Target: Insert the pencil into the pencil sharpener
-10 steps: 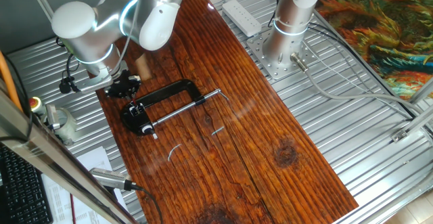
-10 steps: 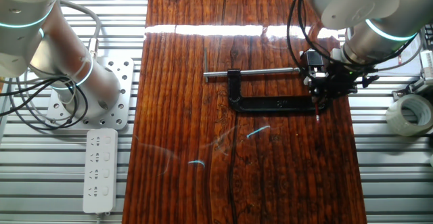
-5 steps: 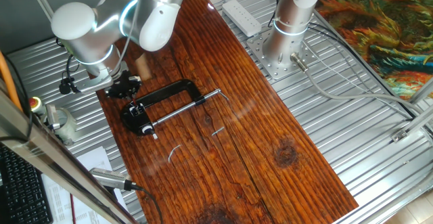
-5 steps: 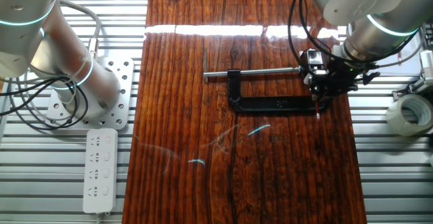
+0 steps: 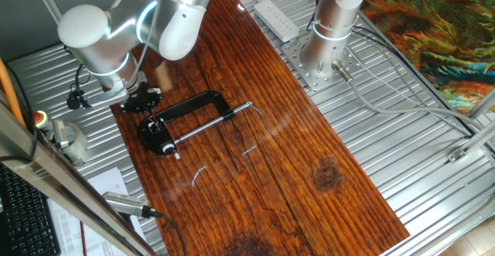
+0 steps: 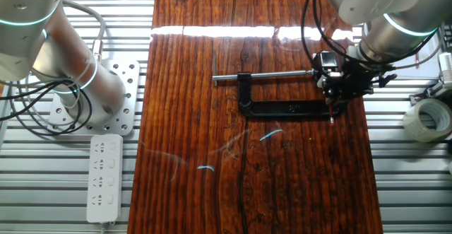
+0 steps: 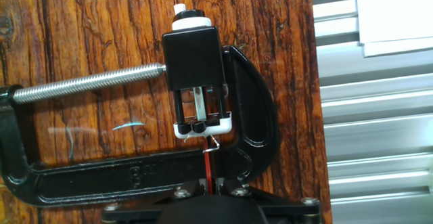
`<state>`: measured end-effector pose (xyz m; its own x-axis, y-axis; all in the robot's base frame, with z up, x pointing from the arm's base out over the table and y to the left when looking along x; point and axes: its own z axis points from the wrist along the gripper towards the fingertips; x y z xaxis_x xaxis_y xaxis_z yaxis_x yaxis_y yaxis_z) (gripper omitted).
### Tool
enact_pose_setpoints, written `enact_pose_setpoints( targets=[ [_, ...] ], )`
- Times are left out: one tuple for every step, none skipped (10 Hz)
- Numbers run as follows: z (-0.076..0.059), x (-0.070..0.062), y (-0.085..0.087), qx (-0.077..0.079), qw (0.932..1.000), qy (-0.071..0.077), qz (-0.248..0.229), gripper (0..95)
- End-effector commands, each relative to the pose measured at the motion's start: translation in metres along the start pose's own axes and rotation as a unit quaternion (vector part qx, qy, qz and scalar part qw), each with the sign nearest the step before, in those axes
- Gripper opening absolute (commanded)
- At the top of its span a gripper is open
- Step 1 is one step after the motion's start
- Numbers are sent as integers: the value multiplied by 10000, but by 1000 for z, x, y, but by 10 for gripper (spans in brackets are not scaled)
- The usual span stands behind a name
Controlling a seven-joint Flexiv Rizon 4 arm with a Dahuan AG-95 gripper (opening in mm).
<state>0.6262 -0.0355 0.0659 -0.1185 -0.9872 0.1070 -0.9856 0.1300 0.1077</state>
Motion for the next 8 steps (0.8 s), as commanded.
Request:
enact_pose_setpoints(
  targets=[
    [-1, -2, 0, 0, 10000, -15, 38, 0],
    [-3, -2, 0, -6, 10000, -31, 39, 0],
    [-4, -3, 1, -1, 10000, -26, 30, 0],
    [-4, -3, 1, 8, 10000, -18, 29, 0],
    [-4, -3, 1, 46, 10000, -19, 12, 0],
    [-4, -3, 1, 46, 10000, -22, 8, 0],
    [-4, -5, 1, 37, 10000, -24, 17, 0],
    [-4, -6, 1, 37, 10000, -8, 2, 0]
  ],
)
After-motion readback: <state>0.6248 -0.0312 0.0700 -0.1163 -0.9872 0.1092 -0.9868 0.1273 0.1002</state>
